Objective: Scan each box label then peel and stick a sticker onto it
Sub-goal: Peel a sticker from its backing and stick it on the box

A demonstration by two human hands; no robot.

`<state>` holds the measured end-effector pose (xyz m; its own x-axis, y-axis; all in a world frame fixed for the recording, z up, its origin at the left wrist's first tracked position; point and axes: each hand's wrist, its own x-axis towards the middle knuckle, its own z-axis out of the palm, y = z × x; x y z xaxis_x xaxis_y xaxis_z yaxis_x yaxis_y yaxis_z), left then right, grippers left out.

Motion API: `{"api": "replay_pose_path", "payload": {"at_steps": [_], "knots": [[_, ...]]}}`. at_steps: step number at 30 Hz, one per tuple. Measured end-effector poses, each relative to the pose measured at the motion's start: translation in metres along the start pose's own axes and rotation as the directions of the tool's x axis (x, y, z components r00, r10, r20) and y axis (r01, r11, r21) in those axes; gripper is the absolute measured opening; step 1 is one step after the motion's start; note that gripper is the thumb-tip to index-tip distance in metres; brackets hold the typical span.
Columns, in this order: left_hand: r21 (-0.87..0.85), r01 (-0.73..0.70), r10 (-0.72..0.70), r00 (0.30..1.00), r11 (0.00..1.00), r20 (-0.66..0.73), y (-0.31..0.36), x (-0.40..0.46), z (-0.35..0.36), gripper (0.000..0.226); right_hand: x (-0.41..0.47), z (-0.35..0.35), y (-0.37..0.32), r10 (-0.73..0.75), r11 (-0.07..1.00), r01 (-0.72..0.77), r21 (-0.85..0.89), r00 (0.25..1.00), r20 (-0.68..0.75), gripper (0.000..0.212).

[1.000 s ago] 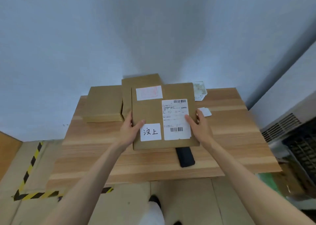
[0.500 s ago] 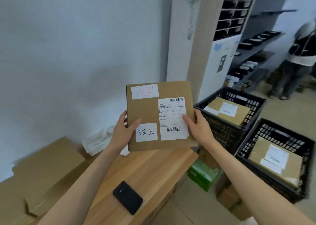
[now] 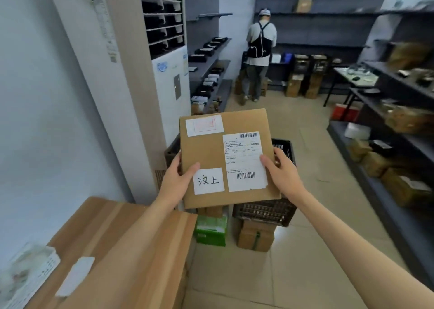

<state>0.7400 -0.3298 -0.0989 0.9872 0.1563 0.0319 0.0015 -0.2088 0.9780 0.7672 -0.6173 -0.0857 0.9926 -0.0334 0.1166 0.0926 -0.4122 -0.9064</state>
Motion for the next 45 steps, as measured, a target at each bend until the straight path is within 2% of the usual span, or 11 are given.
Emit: {"api": "replay_pose_path", "payload": {"at_steps": [5, 10, 14, 20, 23, 27, 36, 39, 45], "knots": [[0.011, 0.063, -0.064, 0.981, 0.998, 0.184, -0.003, 0.041, 0.067, 0.071, 0.017, -0.043, 0.041, 0.075, 0.997, -0.075, 0.007, 0.989, -0.128, 0.04], [0.062, 0.089, -0.103, 0.96, 0.994, 0.261, -0.019, 0.094, 0.135, 0.072, 0.06, -0.074, 0.099, 0.161, 0.987, -0.164, 0.004, 0.969, -0.186, 0.029], [0.094, 0.093, -0.114, 0.961, 0.991, 0.252, -0.037, 0.154, 0.191, 0.075, 0.122, -0.093, 0.15, 0.205, 0.978, -0.206, 0.013, 0.959, -0.193, 0.033], [0.175, 0.205, -0.243, 0.942, 0.963, 0.232, -0.065, 0.249, 0.271, 0.074, 0.225, -0.111, 0.224, 0.329, 0.944, -0.325, 0.053, 0.93, -0.161, 0.05], [0.225, 0.239, -0.287, 0.933, 0.945, 0.216, -0.086, 0.289, 0.301, 0.071, 0.269, -0.117, 0.259, 0.384, 0.923, -0.38, 0.055, 0.916, -0.114, 0.048], [0.262, 0.331, -0.38, 0.911, 0.906, 0.163, -0.119, 0.324, 0.327, 0.073, 0.306, -0.108, 0.294, 0.457, 0.889, -0.452, 0.076, 0.886, -0.074, 0.04], [0.267, 0.508, -0.559, 0.812, 0.819, 0.169, -0.181, 0.362, 0.349, 0.058, 0.329, -0.067, 0.354, 0.639, 0.76, -0.645, 0.077, 0.764, 0.087, 0.045], [0.295, 0.525, -0.585, 0.792, 0.798, 0.174, -0.193, 0.366, 0.351, 0.065, 0.328, -0.059, 0.365, 0.668, 0.736, -0.675, 0.048, 0.736, 0.109, 0.047], [0.34, 0.515, -0.591, 0.787, 0.787, 0.176, -0.196, 0.372, 0.352, 0.075, 0.331, -0.059, 0.369, 0.677, 0.734, -0.679, -0.005, 0.732, 0.073, 0.049]]}}
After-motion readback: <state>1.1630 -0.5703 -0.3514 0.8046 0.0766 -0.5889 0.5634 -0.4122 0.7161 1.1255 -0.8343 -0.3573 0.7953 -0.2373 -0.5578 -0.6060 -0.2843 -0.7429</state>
